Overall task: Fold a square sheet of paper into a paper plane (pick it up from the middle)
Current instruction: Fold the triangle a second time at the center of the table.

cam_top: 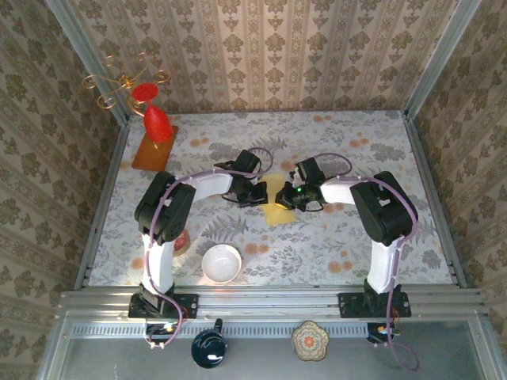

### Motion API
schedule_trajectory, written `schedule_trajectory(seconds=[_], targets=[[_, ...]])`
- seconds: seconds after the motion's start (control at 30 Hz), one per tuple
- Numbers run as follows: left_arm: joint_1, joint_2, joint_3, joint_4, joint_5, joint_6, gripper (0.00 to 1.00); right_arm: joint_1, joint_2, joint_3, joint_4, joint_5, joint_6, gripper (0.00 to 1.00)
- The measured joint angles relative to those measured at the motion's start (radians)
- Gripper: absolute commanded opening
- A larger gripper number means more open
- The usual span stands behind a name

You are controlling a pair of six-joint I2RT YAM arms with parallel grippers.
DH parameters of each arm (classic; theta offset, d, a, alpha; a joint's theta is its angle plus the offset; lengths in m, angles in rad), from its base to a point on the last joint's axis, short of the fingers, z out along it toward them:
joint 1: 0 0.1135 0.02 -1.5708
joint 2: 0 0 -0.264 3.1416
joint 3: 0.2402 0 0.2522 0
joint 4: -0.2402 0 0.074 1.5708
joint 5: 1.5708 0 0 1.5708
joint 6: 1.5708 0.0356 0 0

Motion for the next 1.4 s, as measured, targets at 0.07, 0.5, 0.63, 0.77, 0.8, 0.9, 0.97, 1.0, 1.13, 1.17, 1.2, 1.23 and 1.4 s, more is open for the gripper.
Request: schedule_trajectory(seconds=[0.07,0.5,0.63,0.77,0.8,0.9,0.97,1.0,1.13,1.17,1.2,1.23,1.4], targets=[[0.002,0.003,0.01,-0.014,0.001,0.01,0.0,-0.001,0.0,-0.002,0.001,-0.001,0.007,0.0],[-0.027,-0.167,-0.056,0.021,0.009,-0.04,0.0,-0.001,-0.015,-0.084,0.15,0.006,0.203,0.0],[-0.061,-0.158,-0.089,0.056,0.035,-0.069,0.0,0.0,-0.015,-0.086,0.156,0.012,0.223,0.0],[-0.069,-0.119,-0.093,0.059,0.058,-0.078,0.0,0.0,-0.015,-0.087,0.157,0.013,0.224,0.0],[-0.069,-0.109,-0.092,0.059,0.058,-0.078,0.0,0.0,-0.015,-0.088,0.159,0.013,0.226,0.0],[-0.07,-0.08,-0.087,0.057,0.06,-0.078,0.0,0.0,-0.016,-0.089,0.161,0.014,0.227,0.0],[-0.072,-0.068,-0.082,0.055,0.061,-0.077,0.0,0.0,-0.016,-0.089,0.161,0.014,0.227,0.0],[-0.074,-0.064,-0.08,0.052,0.061,-0.077,0.0,0.0,-0.016,-0.089,0.161,0.014,0.227,0.0],[-0.074,-0.056,-0.077,0.051,0.062,-0.077,0.0,0.0,-0.016,-0.089,0.161,0.014,0.227,0.0],[-0.074,-0.055,-0.077,0.05,0.062,-0.076,0.0,0.0,-0.016,-0.089,0.161,0.014,0.227,0.0],[-0.074,-0.055,-0.077,0.05,0.063,-0.076,0.0,0.0,-0.016,-0.089,0.161,0.014,0.227,0.0],[-0.074,-0.055,-0.077,0.05,0.062,-0.072,0.0,0.0,-0.016,-0.089,0.161,0.014,0.227,0.0],[-0.074,-0.053,-0.077,0.028,0.061,-0.044,0.0,0.0,-0.016,-0.089,0.16,0.014,0.227,0.0]])
